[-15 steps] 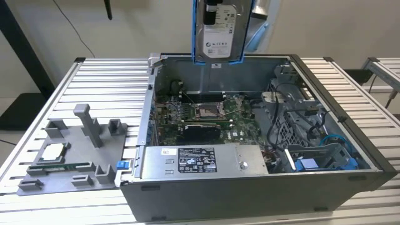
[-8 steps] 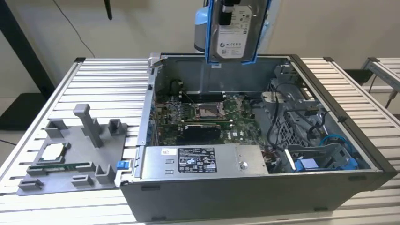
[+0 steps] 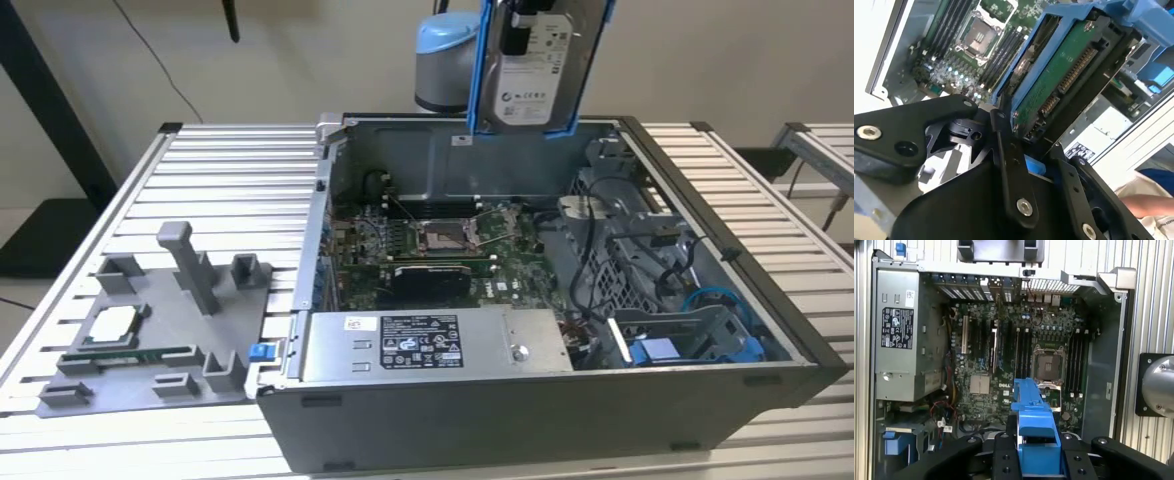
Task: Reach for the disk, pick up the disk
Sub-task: 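Pick up the disk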
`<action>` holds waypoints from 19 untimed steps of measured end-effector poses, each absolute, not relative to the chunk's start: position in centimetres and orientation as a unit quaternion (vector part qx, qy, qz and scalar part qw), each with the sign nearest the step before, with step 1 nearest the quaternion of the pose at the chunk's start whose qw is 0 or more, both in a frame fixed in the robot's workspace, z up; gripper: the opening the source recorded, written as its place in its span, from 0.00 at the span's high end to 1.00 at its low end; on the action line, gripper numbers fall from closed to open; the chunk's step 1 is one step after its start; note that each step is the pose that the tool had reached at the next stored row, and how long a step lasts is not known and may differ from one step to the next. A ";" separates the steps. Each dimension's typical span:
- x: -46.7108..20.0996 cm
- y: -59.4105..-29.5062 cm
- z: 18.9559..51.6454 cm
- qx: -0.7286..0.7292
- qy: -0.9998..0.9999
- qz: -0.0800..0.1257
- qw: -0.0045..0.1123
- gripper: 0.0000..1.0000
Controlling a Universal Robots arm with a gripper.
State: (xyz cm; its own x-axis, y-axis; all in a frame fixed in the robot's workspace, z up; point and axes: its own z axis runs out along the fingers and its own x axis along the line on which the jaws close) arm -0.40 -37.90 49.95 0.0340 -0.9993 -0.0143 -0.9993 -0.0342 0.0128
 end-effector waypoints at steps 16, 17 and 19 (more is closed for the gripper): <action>4.0 -38.0 49.9 -0.719 0.695 0.010 0.001 1.00; 4.2 -38.0 49.9 -0.719 0.695 0.010 0.000 1.00; 4.6 -38.0 49.8 -0.719 0.695 0.010 0.000 1.00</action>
